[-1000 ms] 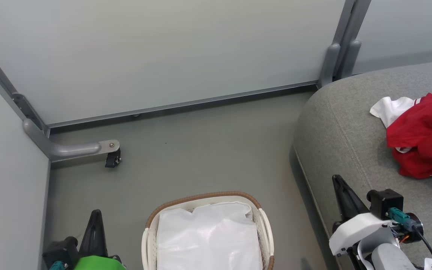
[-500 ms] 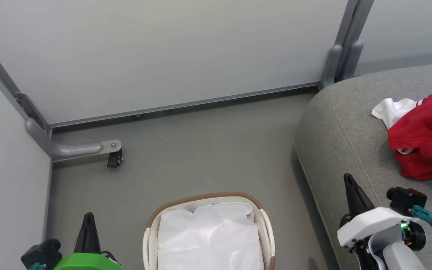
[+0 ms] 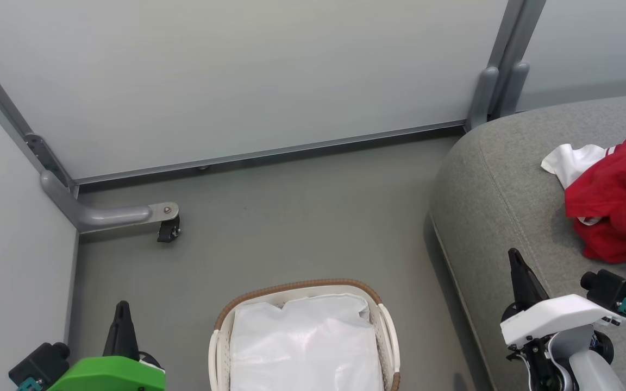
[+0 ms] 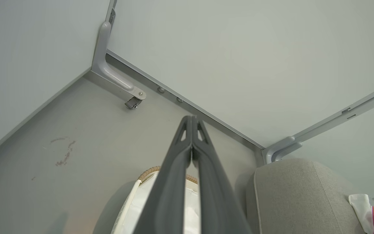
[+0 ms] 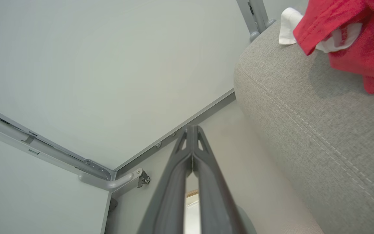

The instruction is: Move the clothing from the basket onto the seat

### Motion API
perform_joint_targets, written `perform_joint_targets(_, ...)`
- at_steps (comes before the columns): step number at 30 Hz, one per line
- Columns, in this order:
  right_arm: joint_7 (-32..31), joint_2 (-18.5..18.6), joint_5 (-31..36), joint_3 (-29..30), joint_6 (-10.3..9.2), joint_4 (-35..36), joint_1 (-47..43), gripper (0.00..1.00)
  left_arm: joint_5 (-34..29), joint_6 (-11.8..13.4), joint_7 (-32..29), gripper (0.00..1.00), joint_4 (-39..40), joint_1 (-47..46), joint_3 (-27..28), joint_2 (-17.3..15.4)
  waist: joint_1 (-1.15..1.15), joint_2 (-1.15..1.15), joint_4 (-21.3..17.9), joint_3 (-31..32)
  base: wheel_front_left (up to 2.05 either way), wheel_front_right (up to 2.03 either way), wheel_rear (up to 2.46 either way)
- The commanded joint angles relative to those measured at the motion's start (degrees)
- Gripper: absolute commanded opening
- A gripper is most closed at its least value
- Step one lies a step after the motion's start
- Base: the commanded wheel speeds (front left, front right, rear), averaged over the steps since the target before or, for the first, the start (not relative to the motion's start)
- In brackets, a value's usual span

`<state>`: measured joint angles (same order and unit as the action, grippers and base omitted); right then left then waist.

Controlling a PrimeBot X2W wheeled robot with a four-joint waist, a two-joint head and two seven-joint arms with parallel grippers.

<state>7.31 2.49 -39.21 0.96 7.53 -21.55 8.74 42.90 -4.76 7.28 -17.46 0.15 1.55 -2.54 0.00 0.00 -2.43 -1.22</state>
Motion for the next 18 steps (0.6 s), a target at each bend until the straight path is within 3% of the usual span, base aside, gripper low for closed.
perform_joint_targets(1, -0.53, 0.33, -2.08, 0.37, -0.02, 1.14, 0.07, 0.00, 1.87, -0.31, -0.47, 0.00, 0.86, -1.91, 0.33, -0.23, 0.00, 0.00, 0.04, 0.02, 0.00, 0.00, 0.00)
perform_joint_targets(18, -4.05, 0.38, -15.45, 1.76, -0.03, 2.90, -0.57, 0.00, 14.33, -0.96, -4.00, 0.00, 1.63, -3.26, 1.59, -0.30, 0.00, 0.00, 0.49, 0.21, 0.00, 0.00, 0.00)
